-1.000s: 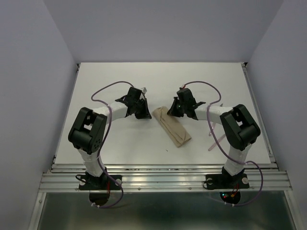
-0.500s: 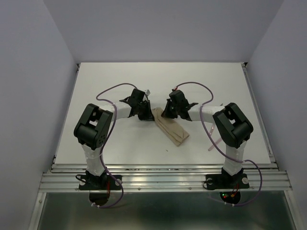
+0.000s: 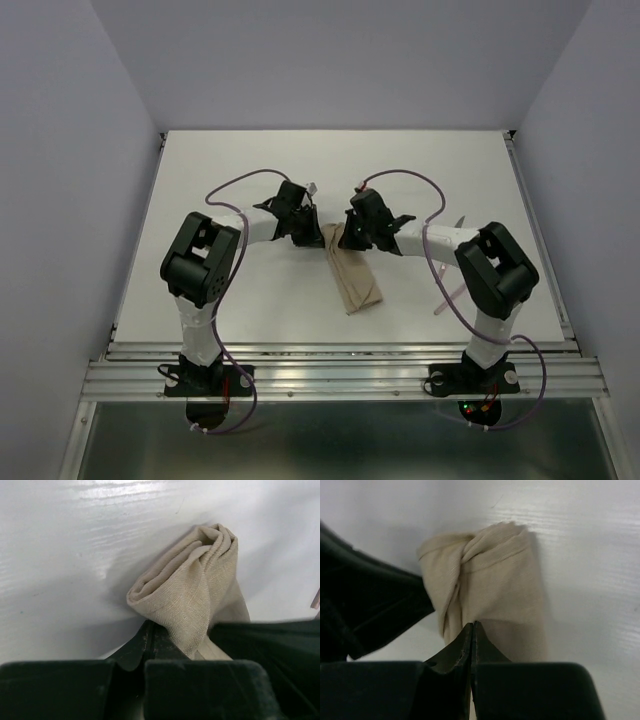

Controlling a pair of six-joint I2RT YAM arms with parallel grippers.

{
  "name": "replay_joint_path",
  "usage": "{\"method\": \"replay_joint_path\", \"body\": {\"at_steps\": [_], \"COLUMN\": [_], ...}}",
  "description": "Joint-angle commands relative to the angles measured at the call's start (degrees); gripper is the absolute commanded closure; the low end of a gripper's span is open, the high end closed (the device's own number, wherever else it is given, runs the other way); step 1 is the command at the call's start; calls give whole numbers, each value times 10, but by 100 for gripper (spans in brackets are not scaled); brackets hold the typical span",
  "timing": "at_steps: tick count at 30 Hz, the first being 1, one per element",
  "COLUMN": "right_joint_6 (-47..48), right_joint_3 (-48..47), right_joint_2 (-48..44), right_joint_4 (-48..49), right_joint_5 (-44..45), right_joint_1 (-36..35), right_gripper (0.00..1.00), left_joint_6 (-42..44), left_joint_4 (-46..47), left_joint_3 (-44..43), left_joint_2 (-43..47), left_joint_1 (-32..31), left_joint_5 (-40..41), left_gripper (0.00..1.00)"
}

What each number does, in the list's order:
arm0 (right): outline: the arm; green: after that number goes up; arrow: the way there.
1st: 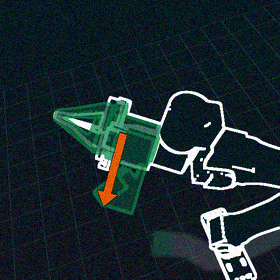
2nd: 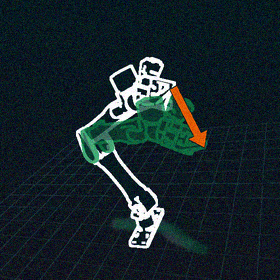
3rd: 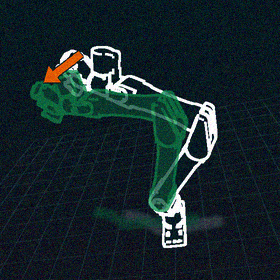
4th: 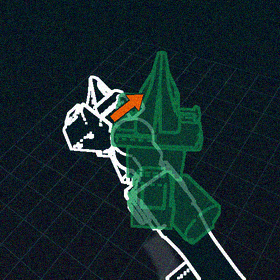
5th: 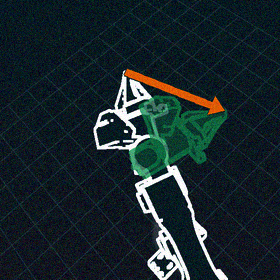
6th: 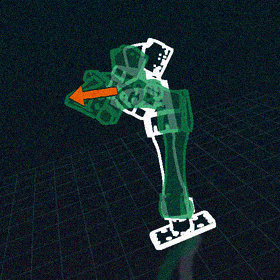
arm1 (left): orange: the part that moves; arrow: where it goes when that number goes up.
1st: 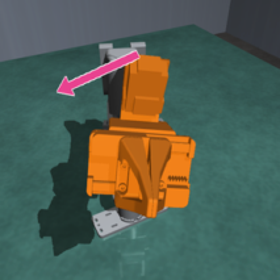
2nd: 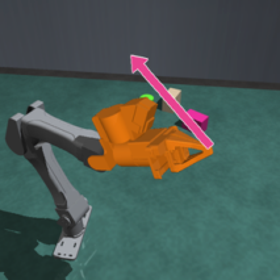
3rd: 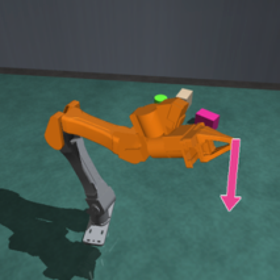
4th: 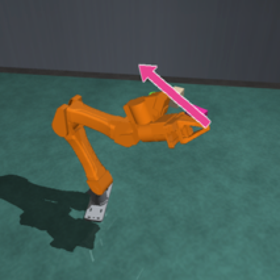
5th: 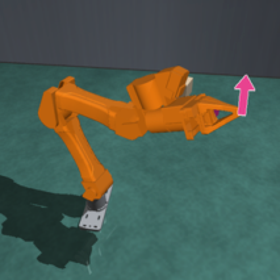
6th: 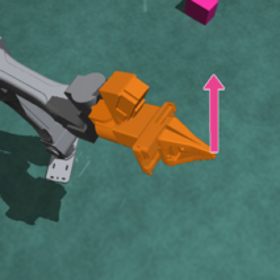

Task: Fold the napkin into a case and place the utensils inside
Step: Smooth out the smaller rectangle-folded napkin at the center of the board.

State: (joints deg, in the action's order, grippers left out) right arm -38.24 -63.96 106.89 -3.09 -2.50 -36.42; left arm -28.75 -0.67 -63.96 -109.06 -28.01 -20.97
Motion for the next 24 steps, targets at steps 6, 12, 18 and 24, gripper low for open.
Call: {"method": "replay_joint_path", "body": {"at_steps": [6, 12, 18, 24], "right_joint_6": [81, 93, 95, 106], "right_joint_3": [43, 31, 2, -34], "right_joint_2": [-144, -160, -118, -71], "right_joint_4": [-119, -177, -190, -201], "right_joint_5": [161, 231, 265, 290], "right_joint_1": [-29, -84, -136, -167], "right_gripper": [91, 63, 43, 42], "left_joint_6": [12, 13, -19, -29], "left_joint_4": [-10, -46, -65, -65], "left_joint_3": [-49, -36, 8, 60], "left_joint_2": [9, 45, 117, 182], "left_joint_1": [-5, 4, 43, 69], "left_joint_5": [29, 73, 125, 131], "left_gripper": [100, 100, 100, 100]}}
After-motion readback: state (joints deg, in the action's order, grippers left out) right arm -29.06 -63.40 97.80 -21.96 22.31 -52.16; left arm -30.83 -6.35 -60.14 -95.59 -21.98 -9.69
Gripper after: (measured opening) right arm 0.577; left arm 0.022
